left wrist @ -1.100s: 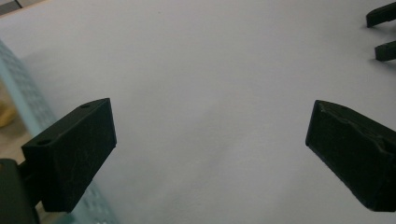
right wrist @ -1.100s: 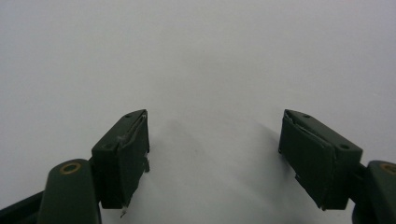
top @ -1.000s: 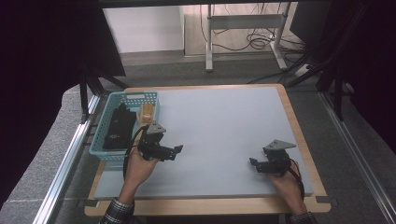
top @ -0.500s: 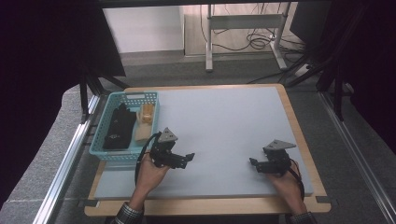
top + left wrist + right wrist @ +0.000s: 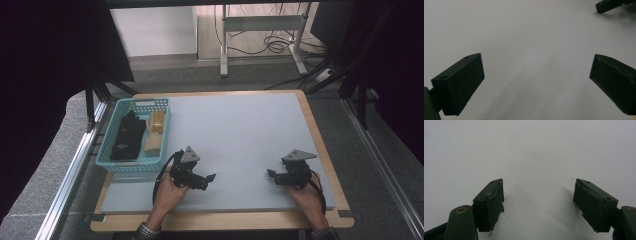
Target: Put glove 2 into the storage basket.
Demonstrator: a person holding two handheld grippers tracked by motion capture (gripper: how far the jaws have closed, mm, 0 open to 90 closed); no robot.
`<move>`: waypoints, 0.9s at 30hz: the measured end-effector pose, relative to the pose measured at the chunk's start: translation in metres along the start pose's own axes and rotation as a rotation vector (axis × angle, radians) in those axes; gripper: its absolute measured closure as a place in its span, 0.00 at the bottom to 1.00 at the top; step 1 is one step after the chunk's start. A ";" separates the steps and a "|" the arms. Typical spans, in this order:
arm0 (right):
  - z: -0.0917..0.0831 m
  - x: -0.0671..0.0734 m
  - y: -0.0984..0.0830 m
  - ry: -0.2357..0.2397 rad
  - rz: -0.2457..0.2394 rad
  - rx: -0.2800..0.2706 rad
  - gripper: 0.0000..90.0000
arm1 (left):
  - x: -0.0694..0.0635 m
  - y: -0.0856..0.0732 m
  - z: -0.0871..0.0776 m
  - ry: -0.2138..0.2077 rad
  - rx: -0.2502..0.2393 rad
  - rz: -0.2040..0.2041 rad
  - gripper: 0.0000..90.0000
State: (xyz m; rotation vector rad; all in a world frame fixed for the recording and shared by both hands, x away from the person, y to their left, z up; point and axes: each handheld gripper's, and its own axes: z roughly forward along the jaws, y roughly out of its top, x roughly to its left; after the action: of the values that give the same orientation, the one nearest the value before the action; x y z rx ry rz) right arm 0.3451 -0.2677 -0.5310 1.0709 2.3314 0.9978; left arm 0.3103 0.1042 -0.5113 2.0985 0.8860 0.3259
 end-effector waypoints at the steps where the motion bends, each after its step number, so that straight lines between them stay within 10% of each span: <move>1: 0.000 0.000 0.000 0.001 0.000 0.001 0.26 | -0.001 -0.002 0.001 0.002 0.003 0.004 0.00; 17: 0.000 0.000 0.000 0.000 -0.001 0.002 0.26 | -0.008 -0.023 0.026 0.054 0.121 0.044 0.00; 27: 0.000 0.000 0.000 0.000 -0.001 0.002 0.26 | -0.007 -0.025 0.027 0.039 0.114 0.014 0.00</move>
State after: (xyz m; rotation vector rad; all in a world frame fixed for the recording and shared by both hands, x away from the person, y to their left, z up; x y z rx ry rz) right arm 0.3452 -0.2677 -0.5307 1.0706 2.3330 0.9952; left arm 0.3074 0.0939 -0.5472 2.2110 0.9325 0.3310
